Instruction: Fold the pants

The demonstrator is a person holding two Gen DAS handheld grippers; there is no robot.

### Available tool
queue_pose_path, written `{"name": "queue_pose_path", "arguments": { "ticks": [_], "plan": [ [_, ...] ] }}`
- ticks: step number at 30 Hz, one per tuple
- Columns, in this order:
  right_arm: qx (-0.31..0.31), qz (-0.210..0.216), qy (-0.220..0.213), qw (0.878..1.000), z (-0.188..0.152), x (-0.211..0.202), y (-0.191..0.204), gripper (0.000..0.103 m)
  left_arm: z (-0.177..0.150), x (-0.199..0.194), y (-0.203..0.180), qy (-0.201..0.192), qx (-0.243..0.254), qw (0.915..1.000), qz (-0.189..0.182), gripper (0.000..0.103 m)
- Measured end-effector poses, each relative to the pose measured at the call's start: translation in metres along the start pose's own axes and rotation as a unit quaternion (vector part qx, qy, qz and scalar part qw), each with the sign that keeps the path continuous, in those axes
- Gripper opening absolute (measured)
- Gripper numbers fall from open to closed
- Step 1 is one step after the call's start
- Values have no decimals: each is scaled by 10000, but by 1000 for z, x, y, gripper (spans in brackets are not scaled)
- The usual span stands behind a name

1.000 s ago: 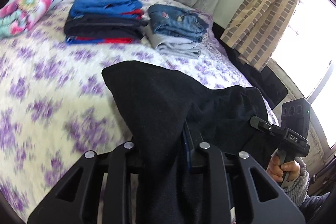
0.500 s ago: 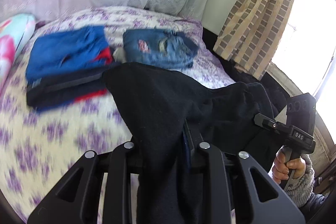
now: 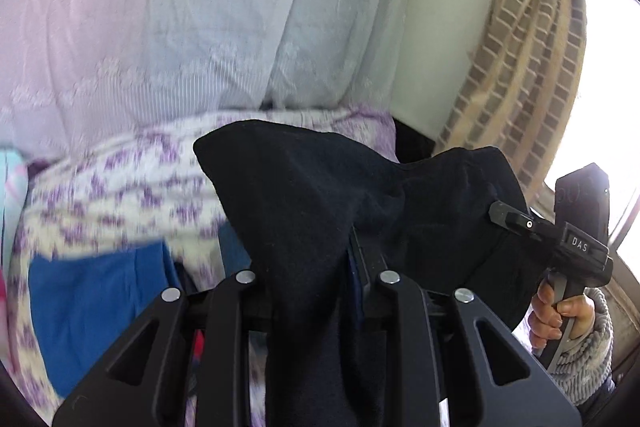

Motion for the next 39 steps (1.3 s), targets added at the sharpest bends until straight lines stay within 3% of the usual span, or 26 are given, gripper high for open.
{"name": "queue_pose_path", "arguments": {
  "ticks": [5, 9, 11, 13, 15, 17, 19, 20, 21, 26, 31, 34, 35, 37, 39],
  "plan": [
    [112, -106, -97, 9998, 25, 33, -35, 35, 22, 46, 8, 48, -147, 9998, 114, 23],
    [447, -293, 41, 9986, 20, 56, -74, 35, 2, 84, 19, 365, -332, 9987, 124, 23],
    [710, -634, 260, 9951, 7, 70, -103, 36, -19, 114, 29, 788, -448, 9957, 192, 24],
    [908, -1019, 475, 9895, -12, 80, -135, 36, -44, 142, 43, 1208, -571, 9904, 364, 34],
    [1075, -900, 410, 9893, -22, 83, -150, 40, -60, 160, 56, 1277, -809, 9880, 300, 45],
    [1078, -890, 364, 9895, -22, 82, -150, 41, -59, 157, 59, 1198, -846, 9889, 223, 49],
    [950, -1010, 438, 9894, -19, 83, -147, 47, -55, 154, 57, 1144, -629, 9901, 511, 55],
    [912, -1104, 448, 9887, -19, 81, -146, 56, -54, 152, 56, 1101, -531, 9900, 701, 64],
    [901, -1215, 461, 9874, -18, 79, -146, 70, -52, 150, 56, 1036, -456, 9900, 838, 66],
    [753, -1306, 381, 9878, -11, 69, -139, 72, -43, 135, 51, 920, -338, 9911, 902, 69],
    [324, -1561, -232, 9869, 13, 41, -108, 72, -27, 105, 41, 522, -291, 9937, 945, 71],
    [-653, -2042, -221, 9765, 13, 39, -73, 72, -17, 81, 24, 225, -139, 9960, 851, 76],
    [-1147, -2321, -74, 9659, 9, 45, -61, 72, -16, 76, 15, 162, 28, 9961, 862, 77],
    [-1664, -2666, 147, 9492, 4, 56, -53, 71, -14, 76, 6, 98, 294, 9929, 1152, 79],
    [-1774, -2952, 387, 9380, 1, 72, -63, 71, -19, 89, 0, 274, 519, 9886, 1388, 81]
  ]
}}
Point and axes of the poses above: each gripper's, at about its wrist camera, not at the fingertips, and x roughly the way its jaws point, y to its left, z to its top, the point moved 6 cm from there along x, roughly the way its jaws point, and after that the axes turned 11 degrees about z, right-handed, at the moved point
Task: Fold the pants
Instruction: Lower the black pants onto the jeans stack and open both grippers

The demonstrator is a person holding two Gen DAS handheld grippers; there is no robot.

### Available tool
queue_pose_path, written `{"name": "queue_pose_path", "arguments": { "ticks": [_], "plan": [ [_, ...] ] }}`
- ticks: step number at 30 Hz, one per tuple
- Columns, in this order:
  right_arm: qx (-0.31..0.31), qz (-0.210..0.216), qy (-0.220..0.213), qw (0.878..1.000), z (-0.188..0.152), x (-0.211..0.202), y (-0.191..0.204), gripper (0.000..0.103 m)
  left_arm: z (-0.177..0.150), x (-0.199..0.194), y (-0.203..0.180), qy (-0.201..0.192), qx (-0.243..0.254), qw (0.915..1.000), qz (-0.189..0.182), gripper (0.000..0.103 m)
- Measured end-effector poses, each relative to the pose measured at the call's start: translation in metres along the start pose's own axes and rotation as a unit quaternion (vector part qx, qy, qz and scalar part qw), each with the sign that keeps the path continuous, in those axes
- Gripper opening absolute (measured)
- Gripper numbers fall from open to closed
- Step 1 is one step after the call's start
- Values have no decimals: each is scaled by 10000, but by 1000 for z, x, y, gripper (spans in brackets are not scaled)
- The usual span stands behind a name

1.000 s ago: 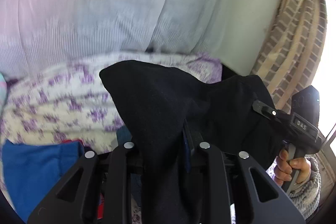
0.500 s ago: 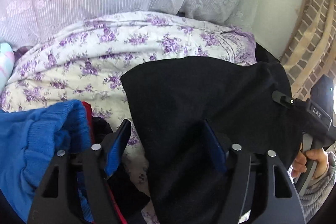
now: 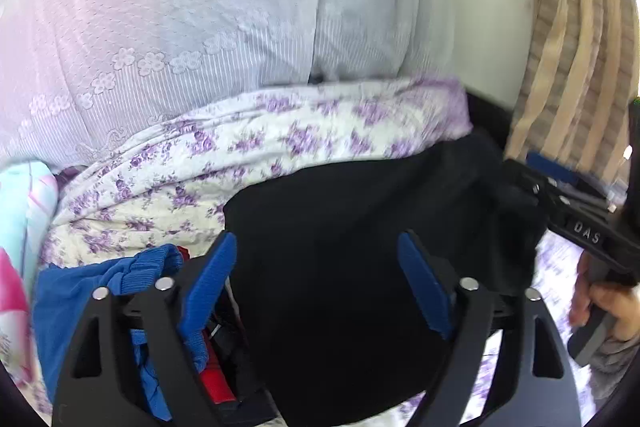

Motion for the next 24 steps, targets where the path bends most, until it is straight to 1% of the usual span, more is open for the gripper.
{"name": "queue_pose_path", "arguments": {
  "ticks": [2, 3, 4, 5, 7, 10, 11, 12, 13, 16, 17, 18, 19, 20, 21, 22, 24],
  "plan": [
    [121, -101, 291, 9995, -7, 19, -6, 71, -12, 24, -6, 407, 55, 9992, 21, 81],
    [217, -188, 516, 9983, -15, 32, -12, 72, -18, 32, -7, 521, 91, 9986, 46, 81],
    [213, -198, 578, 9979, -21, 36, -12, 72, -25, 41, -8, 565, 200, 9981, 170, 81],
    [158, -234, 505, 9983, -25, 38, -14, 71, -29, 46, -10, 543, 318, 9977, 235, 82],
    [183, -214, 427, 9987, -27, 37, -15, 72, -35, 47, -13, 365, 447, 9977, 348, 82],
    [251, -140, 408, 9988, -22, 31, -14, 73, -35, 41, -13, 356, 354, 9983, 311, 82],
    [226, -72, 298, 9993, -18, 25, -12, 73, -33, 35, -12, 340, 310, 9986, 274, 82],
    [191, -16, 88, 9998, -13, 12, -9, 73, -31, 30, -11, 319, 278, 9988, 256, 82],
    [180, -3, -62, 9998, -8, 1, -7, 73, -29, 23, -10, 278, 249, 9990, 257, 82],
    [238, 172, -413, 9987, 2, -42, 5, 73, -24, -14, -4, -33, 71, 9994, 339, 82],
    [221, 206, -499, 9983, 3, -55, 11, 77, -24, -31, 0, -179, -31, 9989, 425, 85],
    [167, 247, -622, 9976, 3, -74, 21, 84, -25, -45, 3, -286, -113, 9982, 507, 88],
    [120, 260, -764, 9967, 1, -92, 29, 88, -28, -60, 6, -389, -200, 9973, 583, 94],
    [81, 258, -963, 9950, -4, -114, 40, 96, -34, -80, 8, -532, -319, 9959, 656, 97],
    [65, 278, -1108, 9934, -10, -130, 48, 100, -42, -100, 9, -669, -431, 9942, 724, 98],
    [57, 323, -1252, 9916, -18, -145, 57, 100, -48, -113, 9, -742, -498, 9931, 761, 98],
    [128, 338, -1458, 9887, -41, -173, 72, 100, -74, -144, 8, -849, -619, 9910, 827, 98]
  ]
}}
Point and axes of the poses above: each gripper's, at about its wrist camera, not at the fingertips, and x roughly the way its jaws point, y to its left, z to its top, the point moved 6 cm from there along x, roughly the way its jaws point, and after that the axes turned 11 degrees about z, right-handed, at the moved point
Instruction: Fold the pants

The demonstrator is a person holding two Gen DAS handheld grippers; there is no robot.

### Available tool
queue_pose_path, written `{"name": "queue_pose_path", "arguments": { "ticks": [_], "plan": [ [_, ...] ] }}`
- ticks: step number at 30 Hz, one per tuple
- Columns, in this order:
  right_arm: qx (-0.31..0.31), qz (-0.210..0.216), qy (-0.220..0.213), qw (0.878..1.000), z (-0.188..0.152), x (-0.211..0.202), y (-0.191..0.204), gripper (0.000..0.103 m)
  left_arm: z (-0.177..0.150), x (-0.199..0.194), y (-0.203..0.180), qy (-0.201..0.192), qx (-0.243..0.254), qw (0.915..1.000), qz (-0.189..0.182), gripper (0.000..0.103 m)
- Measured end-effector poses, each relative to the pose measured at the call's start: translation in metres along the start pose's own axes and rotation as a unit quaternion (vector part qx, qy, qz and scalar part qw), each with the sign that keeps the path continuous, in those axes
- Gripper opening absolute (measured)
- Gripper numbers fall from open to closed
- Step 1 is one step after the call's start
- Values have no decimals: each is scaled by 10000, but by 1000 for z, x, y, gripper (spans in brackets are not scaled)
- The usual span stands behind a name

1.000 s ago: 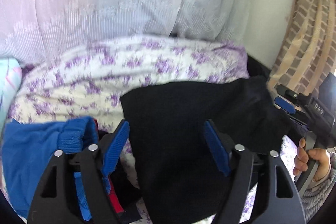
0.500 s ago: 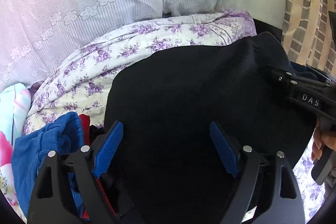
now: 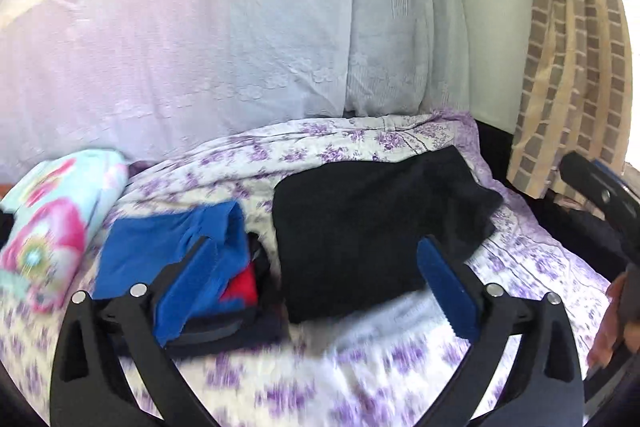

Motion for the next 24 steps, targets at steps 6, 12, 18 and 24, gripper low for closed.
{"name": "queue_pose_path", "arguments": {
  "ticks": [6, 12, 18, 24],
  "plan": [
    [360, -475, -445, 9972, -59, -55, 22, 100, -63, -52, 24, -208, -448, 9962, 720, 98],
    [157, -884, -150, 9958, -78, -30, 23, 100, -79, -36, 25, -119, -407, 9907, 1289, 98],
    [308, -820, -32, 9961, -112, -12, 6, 100, -94, -10, 8, -51, -35, 9924, 1231, 98],
    [68, -854, 471, 9952, -125, -3, 5, 100, -99, -1, 1, 72, 155, 9945, 1030, 98]
  ]
}}
Point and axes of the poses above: each gripper's, at about its wrist camera, not at the fingertips, and x roughly the way its jaws point, y to its left, z to its top, the point moved 6 cm from there along x, roughly the way its jaws point, and after that the axes turned 11 degrees about z, right-handed, at the moved point
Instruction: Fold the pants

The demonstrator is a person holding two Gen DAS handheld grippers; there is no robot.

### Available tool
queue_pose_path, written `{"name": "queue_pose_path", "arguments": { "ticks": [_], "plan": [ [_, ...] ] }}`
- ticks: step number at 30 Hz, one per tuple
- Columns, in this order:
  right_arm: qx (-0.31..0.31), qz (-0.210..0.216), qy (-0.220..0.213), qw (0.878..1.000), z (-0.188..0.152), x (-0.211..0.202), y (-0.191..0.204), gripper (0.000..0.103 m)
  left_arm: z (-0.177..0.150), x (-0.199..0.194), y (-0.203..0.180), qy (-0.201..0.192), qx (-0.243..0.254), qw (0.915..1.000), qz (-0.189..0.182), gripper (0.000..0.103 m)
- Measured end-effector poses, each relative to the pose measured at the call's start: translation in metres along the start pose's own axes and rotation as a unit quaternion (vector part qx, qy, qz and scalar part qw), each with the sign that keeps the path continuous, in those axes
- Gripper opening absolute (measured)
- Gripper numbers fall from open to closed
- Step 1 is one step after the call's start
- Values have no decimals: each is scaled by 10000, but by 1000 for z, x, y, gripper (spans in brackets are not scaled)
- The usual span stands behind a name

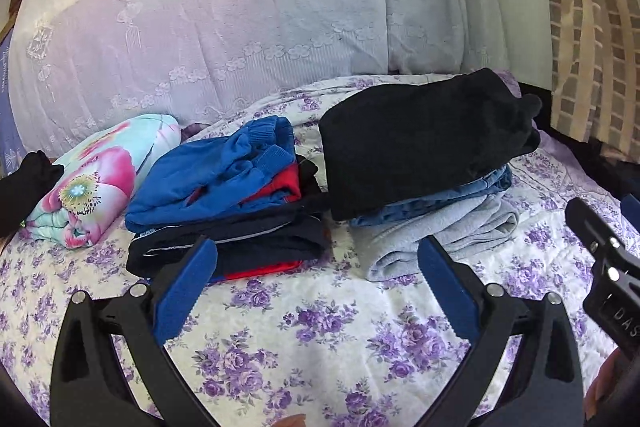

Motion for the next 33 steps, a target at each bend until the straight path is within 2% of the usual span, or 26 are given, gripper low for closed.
{"name": "queue_pose_path", "arguments": {
  "ticks": [10, 15, 33],
  "plan": [
    [-22, 16, -12, 10000, -2, -3, 2, 100, 7, -13, 1, -91, -119, 9997, -179, 98],
    [-32, 31, 68, 10000, -3, -1, 3, 100, 6, -14, -3, -1, -166, 9990, -409, 98],
    [43, 30, 58, 10000, -5, -2, 2, 100, 4, -13, -6, 113, -202, 9986, -480, 98]
  ]
}}
Point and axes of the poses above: each gripper's, at about its wrist camera, not at the fingertips, and x roughly the way its jaws point, y to its left, z to its top, the point moved 6 cm from there along x, roughly the way its jaws point, and after that the axes turned 11 degrees about z, right-handed, at the moved point
